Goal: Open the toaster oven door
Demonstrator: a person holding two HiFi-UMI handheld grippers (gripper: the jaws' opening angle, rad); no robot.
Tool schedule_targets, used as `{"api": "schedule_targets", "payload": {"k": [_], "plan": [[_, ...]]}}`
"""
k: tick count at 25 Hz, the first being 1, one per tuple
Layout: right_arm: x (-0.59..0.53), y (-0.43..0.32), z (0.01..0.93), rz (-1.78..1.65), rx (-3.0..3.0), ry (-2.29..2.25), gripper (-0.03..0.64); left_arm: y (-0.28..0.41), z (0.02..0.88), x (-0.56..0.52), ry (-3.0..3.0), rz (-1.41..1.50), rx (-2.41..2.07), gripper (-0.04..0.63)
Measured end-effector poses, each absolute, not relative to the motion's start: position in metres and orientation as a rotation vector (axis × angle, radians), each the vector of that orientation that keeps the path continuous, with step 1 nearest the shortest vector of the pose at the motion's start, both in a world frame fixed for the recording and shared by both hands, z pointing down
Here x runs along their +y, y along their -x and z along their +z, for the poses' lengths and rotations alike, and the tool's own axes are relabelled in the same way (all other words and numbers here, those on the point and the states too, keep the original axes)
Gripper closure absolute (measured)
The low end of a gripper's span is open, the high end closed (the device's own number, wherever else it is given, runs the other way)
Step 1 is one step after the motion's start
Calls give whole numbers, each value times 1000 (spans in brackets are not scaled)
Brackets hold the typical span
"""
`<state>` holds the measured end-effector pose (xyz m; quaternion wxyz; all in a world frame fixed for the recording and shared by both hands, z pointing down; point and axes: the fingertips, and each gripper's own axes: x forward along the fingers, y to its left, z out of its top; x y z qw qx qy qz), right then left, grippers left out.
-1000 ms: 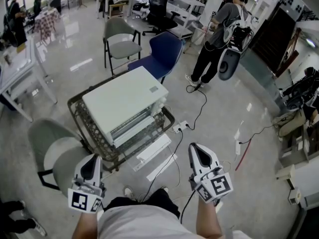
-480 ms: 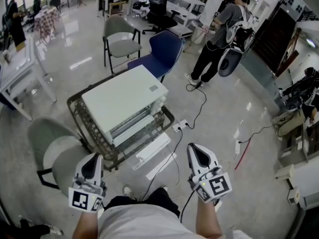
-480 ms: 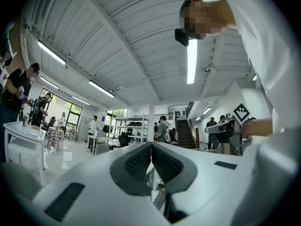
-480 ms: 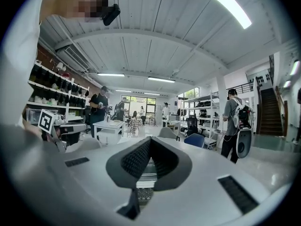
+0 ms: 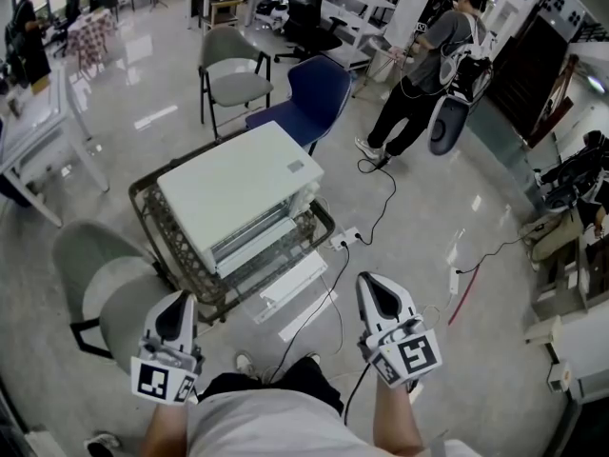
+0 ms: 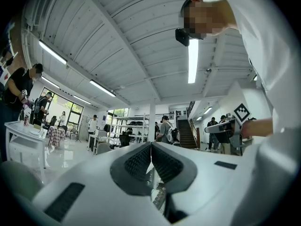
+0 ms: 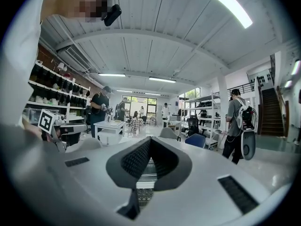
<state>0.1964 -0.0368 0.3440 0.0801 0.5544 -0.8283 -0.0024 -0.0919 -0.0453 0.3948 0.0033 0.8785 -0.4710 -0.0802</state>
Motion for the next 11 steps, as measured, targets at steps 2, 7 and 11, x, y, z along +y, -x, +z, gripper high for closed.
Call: {"api": "schedule_targets", "payload": {"k": [2, 7, 11], "plan": [[-37, -197, 344, -9, -2478, -1658, 594, 91, 395, -45, -2749, -255, -1475, 574], [-37, -196, 345, -6, -2477, -1655, 594, 89, 395, -46, -2750, -254, -1467, 574], [-40, -196, 347, -1, -2475, -1651, 594, 89, 396, -48, -2747, -258, -1463, 574]]}}
